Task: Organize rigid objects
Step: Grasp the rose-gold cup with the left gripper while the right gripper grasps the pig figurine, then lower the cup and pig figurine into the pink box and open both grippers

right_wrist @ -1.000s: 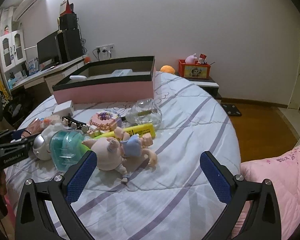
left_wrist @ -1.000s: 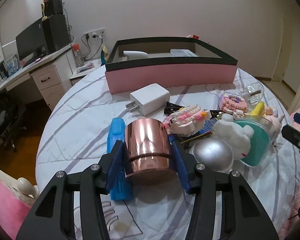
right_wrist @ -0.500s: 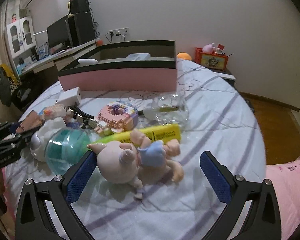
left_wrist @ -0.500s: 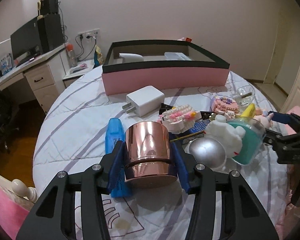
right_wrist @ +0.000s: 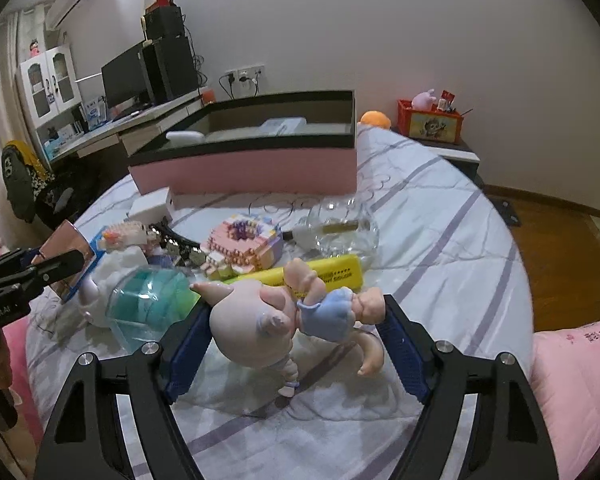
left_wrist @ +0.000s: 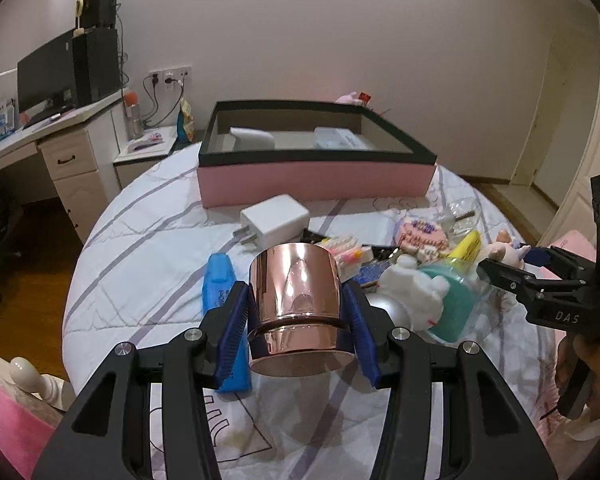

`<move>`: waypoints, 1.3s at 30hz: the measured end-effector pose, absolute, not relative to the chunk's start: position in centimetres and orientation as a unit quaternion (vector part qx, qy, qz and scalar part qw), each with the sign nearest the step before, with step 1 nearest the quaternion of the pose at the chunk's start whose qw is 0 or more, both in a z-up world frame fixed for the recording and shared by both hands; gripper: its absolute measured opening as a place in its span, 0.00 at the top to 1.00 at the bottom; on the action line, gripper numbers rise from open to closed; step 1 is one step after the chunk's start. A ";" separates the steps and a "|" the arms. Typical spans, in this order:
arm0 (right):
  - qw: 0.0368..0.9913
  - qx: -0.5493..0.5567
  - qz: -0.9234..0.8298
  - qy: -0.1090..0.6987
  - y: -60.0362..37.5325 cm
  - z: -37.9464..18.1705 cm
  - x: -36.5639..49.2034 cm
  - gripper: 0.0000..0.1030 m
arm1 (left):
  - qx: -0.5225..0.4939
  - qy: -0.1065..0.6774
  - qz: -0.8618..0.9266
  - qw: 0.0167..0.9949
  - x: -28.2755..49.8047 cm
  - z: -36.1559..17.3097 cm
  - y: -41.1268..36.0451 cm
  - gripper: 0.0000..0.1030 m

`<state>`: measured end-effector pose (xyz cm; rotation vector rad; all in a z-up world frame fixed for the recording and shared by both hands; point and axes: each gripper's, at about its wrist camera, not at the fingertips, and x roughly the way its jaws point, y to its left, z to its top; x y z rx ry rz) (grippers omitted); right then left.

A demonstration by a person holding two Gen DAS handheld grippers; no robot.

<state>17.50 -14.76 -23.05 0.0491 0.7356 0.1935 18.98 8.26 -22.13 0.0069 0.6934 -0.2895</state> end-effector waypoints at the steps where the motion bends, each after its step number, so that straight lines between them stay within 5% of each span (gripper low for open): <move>1: 0.930 0.024 0.094 0.356 -14.8 -22.8 17.5 0.21 | 0.002 0.338 -0.145 0.930 19.0 -22.0 8.2 0.52; 19: 0.942 0.004 0.125 0.310 -12.8 -17.0 21.7 0.21 | -0.001 0.301 -0.192 0.934 23.4 -17.1 5.5 0.52; 29: 0.937 -0.002 0.146 0.318 -11.7 -14.3 31.1 0.21 | 0.047 0.302 -0.192 0.933 33.7 -13.1 3.2 0.52; 39: 0.917 -0.005 0.127 0.379 -10.0 -16.0 43.0 0.21 | 0.068 0.362 -0.144 0.918 45.6 -14.7 3.7 0.52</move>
